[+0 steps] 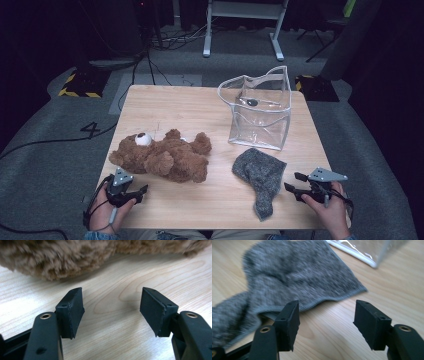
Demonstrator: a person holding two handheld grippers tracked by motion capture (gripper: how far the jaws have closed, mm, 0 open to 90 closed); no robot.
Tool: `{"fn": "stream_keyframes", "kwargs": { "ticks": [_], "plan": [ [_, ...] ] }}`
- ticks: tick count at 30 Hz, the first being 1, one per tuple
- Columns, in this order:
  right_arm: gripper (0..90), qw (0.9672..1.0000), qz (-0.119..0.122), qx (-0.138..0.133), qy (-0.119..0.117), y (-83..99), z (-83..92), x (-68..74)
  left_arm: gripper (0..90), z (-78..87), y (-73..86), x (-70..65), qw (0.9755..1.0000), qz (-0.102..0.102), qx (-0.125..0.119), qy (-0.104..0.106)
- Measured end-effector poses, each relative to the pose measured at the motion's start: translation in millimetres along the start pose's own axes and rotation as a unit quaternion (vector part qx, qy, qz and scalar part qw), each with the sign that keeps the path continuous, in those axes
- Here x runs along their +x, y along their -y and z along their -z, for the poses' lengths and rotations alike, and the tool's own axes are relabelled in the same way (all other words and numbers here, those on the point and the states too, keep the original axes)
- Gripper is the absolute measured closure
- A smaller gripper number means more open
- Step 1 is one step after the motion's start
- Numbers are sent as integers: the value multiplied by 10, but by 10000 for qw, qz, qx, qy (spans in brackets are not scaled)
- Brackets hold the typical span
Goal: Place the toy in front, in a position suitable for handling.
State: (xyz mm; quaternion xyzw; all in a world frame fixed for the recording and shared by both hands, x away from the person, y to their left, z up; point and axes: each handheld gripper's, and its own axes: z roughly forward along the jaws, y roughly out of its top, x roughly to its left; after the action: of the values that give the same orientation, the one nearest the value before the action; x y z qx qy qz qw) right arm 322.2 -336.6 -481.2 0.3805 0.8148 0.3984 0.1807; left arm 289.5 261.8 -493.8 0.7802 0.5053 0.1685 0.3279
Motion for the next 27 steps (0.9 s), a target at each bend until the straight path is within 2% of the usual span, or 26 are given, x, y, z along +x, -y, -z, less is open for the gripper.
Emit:
{"fn": "stream_keyframes", "kwargs": {
  "ticks": [2, 6, 8, 11, 15, 16, 17, 18, 19, 20, 21, 22, 23, 24, 25, 27],
  "plan": [
    [360, 9998, 172, -27, -25, -73, 1, 73, 356, 24, -23, -1, 10000, 37, -55, 25],
    [330, 9995, 249, -75, -180, -199, -34, 149, 352, 48, -48, -4, 9998, 59, -141, 113],
    [287, 9990, 322, -69, -291, -312, -132, 194, 353, 65, -66, -8, 9996, 82, -169, 200],
    [272, 9980, 367, -5, -520, -359, -255, 235, 352, 75, -78, -15, 9996, 25, -170, 239],
    [264, 9967, 535, 145, -590, -384, -400, 304, 352, 96, -87, -47, 9991, -46, -301, 290],
    [268, 9958, 543, 167, -720, -388, -475, 322, 352, 105, -88, -48, 9991, -120, -292, 297],
    [268, 9958, 543, 167, -720, -388, -475, 322, 352, 104, -88, -62, 9989, -80, -357, 308],
    [271, 9955, 478, 220, -788, -384, -537, 327, 352, 119, -94, -64, 9986, -188, -354, 334],
    [271, 9955, 478, 220, -788, -384, -537, 327, 352, 119, -94, -64, 9986, -188, -354, 334],
    [305, 9947, 566, 373, -773, -366, -614, 326, 351, 122, -97, -69, 9985, -201, -387, 336],
    [305, 9947, 566, 373, -773, -366, -614, 326, 351, 123, -100, -69, 9984, -206, -410, 338],
    [349, 9942, 577, 424, -797, -357, -644, 333, 351, 123, -103, -65, 9982, -202, -447, 348],
    [534, 9921, 719, 482, -907, -347, -663, 330, 351, 122, -103, -63, 9981, -203, -462, 350],
    [534, 9921, 719, 482, -907, -347, -663, 330, 351, 120, -100, -62, 9981, -186, -475, 357],
    [663, 9911, 721, 472, -1016, -355, -658, 330, 352, 120, -98, -64, 9982, -172, -472, 330],
    [758, 9909, 789, 509, -968, -375, -629, 315, 352, 120, -93, -60, 9983, -179, -451, 319]
  ]
}}
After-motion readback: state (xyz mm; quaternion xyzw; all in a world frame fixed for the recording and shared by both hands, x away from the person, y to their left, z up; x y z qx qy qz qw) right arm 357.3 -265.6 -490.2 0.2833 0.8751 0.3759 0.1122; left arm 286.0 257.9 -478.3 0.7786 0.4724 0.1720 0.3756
